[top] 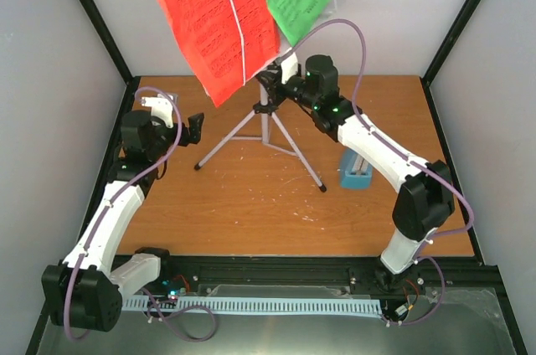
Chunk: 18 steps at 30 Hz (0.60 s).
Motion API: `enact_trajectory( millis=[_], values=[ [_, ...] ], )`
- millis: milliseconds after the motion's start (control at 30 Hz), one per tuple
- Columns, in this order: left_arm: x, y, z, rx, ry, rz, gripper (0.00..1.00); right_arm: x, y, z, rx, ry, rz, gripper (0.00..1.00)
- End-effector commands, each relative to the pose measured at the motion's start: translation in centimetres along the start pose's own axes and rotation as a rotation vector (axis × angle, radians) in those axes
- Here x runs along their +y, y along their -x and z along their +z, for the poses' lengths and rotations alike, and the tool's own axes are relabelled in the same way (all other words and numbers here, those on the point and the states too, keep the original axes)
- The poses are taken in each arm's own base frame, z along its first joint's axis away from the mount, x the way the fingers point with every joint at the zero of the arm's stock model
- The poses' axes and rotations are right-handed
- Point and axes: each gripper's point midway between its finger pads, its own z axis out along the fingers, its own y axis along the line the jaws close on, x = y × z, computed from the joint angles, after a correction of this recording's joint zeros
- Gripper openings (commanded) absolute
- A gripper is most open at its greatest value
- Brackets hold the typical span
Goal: Pack up the instrument practice props
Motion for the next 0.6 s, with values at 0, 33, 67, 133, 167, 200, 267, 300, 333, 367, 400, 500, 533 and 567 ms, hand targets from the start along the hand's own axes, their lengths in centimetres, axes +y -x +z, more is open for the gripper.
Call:
enact_trajectory(
  millis=[0,33,67,133,167,200,267,300,333,367,400,500,533,567],
  values=[
    [0.0,1.9,-0.9,-0.059,0.011,0.006,0.99,-4.4,3.6,-3.7,-0.079,-0.378,0.055,0.03],
    [0.0,2.0,-1.0,-0.061,0.013,0.005,1.0,-4.2,3.5,-3.9,-0.08,-0.42,0.056,0.03],
    [0.1,2.0,-1.0,-0.061,0.016,0.004,0.99,-4.2,3.6,-4.1,-0.081,-0.474,0.058,0.03],
    [0.3,2.0,-1.1,-0.059,0.026,-0.002,1.0,-3.5,3.5,-4.2,-0.079,-0.539,0.069,0.03],
    [0.4,2.2,-1.2,-0.064,0.034,-0.005,0.99,-2.6,3.5,-3.9,-0.081,-0.556,0.073,0.03],
    [0.5,2.2,-1.3,-0.066,0.044,-0.007,0.99,-2.3,3.5,-4.0,-0.083,-0.59,0.077,0.03],
    [0.9,2.3,-1.5,-0.073,0.067,-0.012,0.99,-1.3,3.4,-3.9,-0.094,-0.65,0.092,0.03],
    [1.0,2.3,-1.6,-0.075,0.074,-0.014,0.99,-0.9,3.4,-3.8,-0.096,-0.674,0.099,0.03],
    [1.0,2.3,-1.7,-0.075,0.079,-0.015,0.99,-0.5,3.3,-3.7,-0.098,-0.697,0.113,0.03],
    [1.1,2.4,-1.7,-0.077,0.083,-0.017,1.0,-0.2,3.3,-3.5,-0.101,-0.715,0.13,0.03],
    [1.2,2.5,-1.9,-0.08,0.091,-0.02,0.99,0.1,3.1,-3.1,-0.094,-0.726,0.141,0.03],
    [1.5,2.9,-2.4,-0.095,0.113,-0.026,0.99,1.0,3.9,-2.7,-0.103,-0.776,0.193,0.03],
    [1.5,3.0,-2.6,-0.103,0.118,-0.027,0.99,1.3,3.8,-2.7,-0.108,-0.789,0.211,0.03],
    [1.5,3.2,-2.8,-0.109,0.12,-0.026,0.99,1.4,3.8,-2.6,-0.118,-0.791,0.239,0.03]
  ],
)
